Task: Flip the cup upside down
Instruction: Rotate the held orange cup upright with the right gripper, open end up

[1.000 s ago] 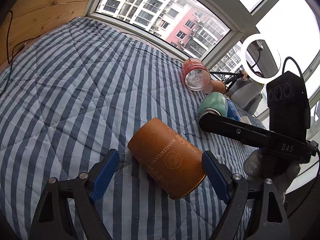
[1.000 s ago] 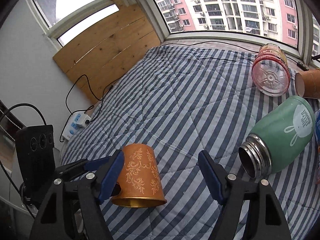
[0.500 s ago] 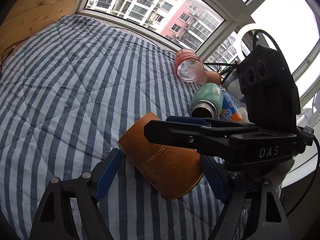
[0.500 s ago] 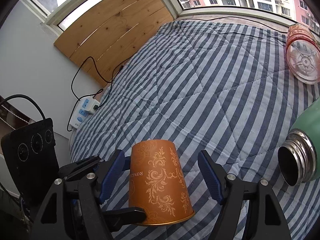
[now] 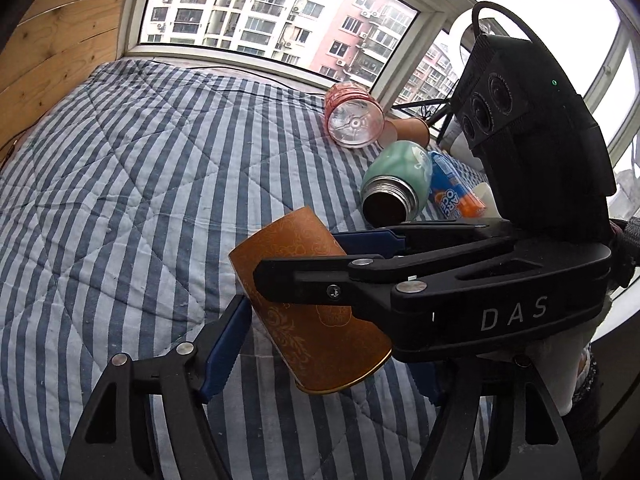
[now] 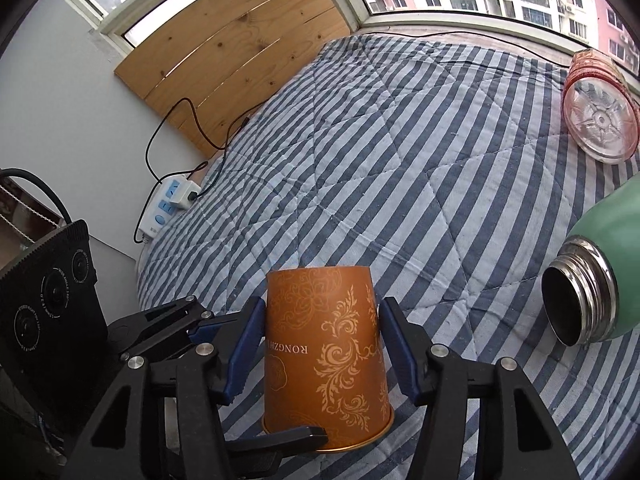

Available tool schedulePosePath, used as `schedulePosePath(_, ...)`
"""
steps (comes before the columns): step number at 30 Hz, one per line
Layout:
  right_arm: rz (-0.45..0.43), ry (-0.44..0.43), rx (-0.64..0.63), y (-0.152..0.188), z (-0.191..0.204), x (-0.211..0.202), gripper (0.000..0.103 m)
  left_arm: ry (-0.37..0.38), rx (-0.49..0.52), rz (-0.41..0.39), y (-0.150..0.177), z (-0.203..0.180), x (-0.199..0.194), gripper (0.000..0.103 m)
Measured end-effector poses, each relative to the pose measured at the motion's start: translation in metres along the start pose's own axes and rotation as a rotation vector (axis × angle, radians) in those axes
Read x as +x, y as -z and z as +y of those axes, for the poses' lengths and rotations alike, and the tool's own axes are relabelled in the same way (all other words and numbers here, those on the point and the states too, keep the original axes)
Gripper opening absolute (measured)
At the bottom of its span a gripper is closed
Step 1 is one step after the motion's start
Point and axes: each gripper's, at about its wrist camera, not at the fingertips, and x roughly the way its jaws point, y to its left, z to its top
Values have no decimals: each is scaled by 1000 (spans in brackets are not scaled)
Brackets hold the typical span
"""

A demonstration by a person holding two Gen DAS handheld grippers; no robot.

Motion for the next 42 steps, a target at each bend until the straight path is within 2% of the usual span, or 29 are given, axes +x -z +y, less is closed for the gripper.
schedulePosePath(5,-34,23,-20,12,3,-14,55,-47,75,-26,6,-19,-5,67)
schedulePosePath(10,-103,31,-9,31,0,-30,54,-123,181,-65,16,-45,-5,64)
schedulePosePath(13,-147,54,-14,41,3,-37,54,-143,214,-83,20,-55,-5,64)
schedulePosePath(20,-261,169,-68,65,13,-56,54,-121,256,-96,23,-75,-1,63)
schedulePosePath(27,-357,243,-51,92,0,-79,54,-85,319,-107,31,-111,9,63)
schedulePosePath(42,-534,340,58,148,-37,-130,54,9,489,-135,45,-190,38,63)
